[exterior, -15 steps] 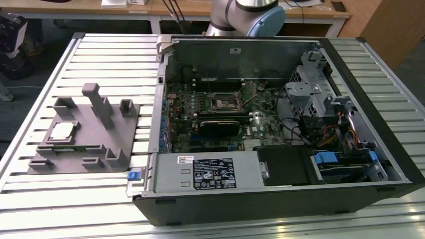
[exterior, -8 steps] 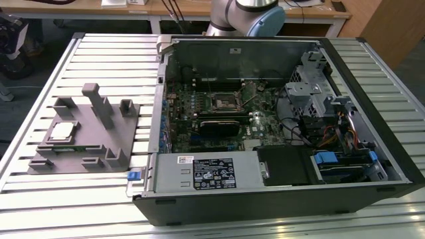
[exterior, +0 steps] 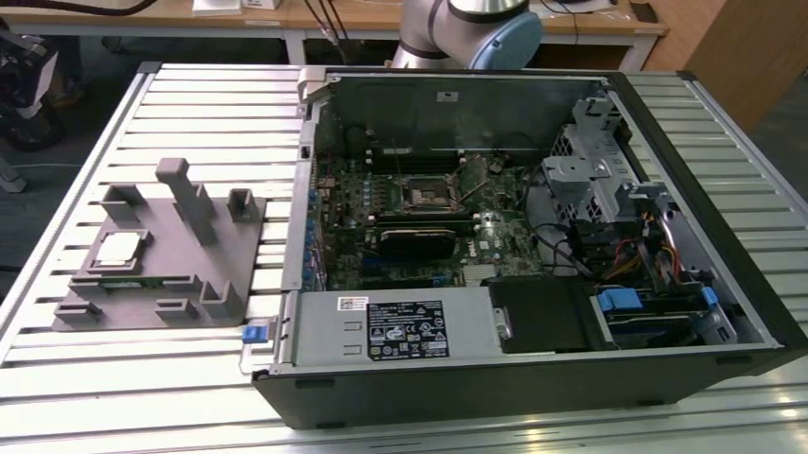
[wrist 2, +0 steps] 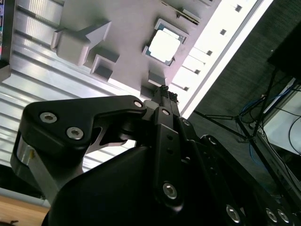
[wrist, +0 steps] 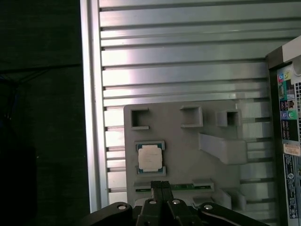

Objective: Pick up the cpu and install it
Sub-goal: 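Pick up the cpu and move it towards the insertion slot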

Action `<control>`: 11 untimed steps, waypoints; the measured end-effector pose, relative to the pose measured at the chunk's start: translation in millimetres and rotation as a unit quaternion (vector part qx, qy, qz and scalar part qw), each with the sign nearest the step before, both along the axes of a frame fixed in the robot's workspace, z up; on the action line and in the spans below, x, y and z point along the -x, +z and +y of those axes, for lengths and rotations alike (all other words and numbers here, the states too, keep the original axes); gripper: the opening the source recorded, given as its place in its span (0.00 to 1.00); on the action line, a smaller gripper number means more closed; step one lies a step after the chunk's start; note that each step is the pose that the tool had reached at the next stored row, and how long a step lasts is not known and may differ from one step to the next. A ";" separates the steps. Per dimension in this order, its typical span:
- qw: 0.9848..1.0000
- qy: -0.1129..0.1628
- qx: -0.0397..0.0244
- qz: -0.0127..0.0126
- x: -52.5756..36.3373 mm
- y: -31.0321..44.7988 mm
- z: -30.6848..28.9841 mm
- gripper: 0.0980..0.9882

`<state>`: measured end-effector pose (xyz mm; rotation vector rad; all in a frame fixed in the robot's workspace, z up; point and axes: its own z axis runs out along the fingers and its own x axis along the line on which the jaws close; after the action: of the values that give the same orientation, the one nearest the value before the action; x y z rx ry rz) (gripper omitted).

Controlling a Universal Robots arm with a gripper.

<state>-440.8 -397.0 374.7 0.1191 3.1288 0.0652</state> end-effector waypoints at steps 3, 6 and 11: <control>1.000 0.000 0.000 0.000 0.0 -2.0 0.0 0.01; 1.000 0.000 0.000 0.000 0.0 -4.3 0.0 0.01; 1.000 0.000 0.000 0.000 0.0 -8.8 0.0 0.01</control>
<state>-440.8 -397.0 365.9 0.1190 3.1288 0.0652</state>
